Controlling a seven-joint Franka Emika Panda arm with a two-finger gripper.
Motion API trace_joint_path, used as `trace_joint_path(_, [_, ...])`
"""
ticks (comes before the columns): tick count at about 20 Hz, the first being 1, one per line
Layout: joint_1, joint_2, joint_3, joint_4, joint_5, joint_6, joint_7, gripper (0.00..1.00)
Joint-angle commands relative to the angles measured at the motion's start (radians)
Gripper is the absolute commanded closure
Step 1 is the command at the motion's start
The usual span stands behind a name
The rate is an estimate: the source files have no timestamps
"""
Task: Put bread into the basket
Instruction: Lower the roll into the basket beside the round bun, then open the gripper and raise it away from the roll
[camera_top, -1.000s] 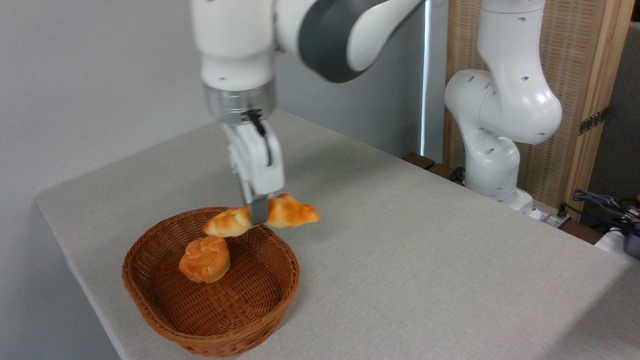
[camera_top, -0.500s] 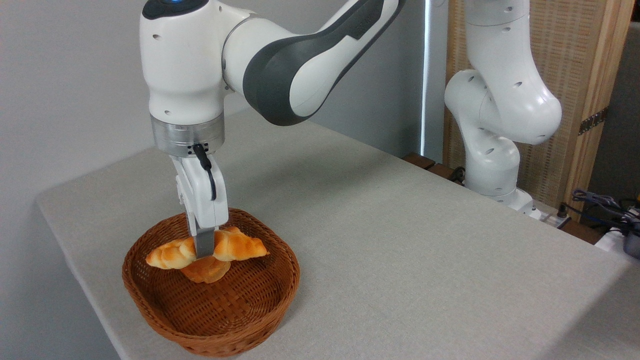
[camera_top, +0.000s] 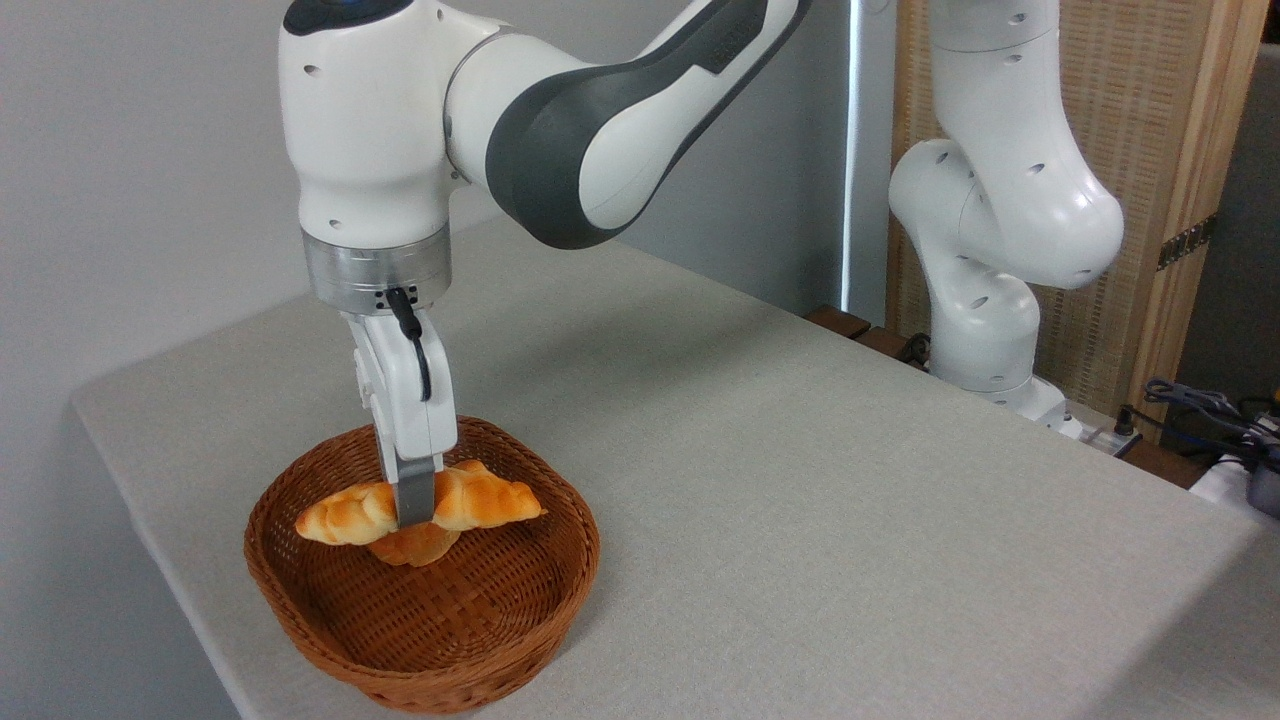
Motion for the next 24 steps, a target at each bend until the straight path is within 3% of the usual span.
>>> trace_joint_path(1, [0.003,-0.002,0.008,0.009,0.014,-0.003,0.03,0.21])
trace_joint_path(3, [0.003,-0.002,0.01,0.009,0.014,-0.003,0.032,0.13])
trace_joint_path(4, [0.003,-0.002,0.01,0.009,0.014,-0.003,0.028,0.01])
trace_joint_path(5, [0.003,-0.002,0.008,0.009,0.013,-0.004,0.022,0.0])
trace_joint_path(24, [0.005,-0.015,0.014,0.012,0.0,-0.011,0.016,0.0])
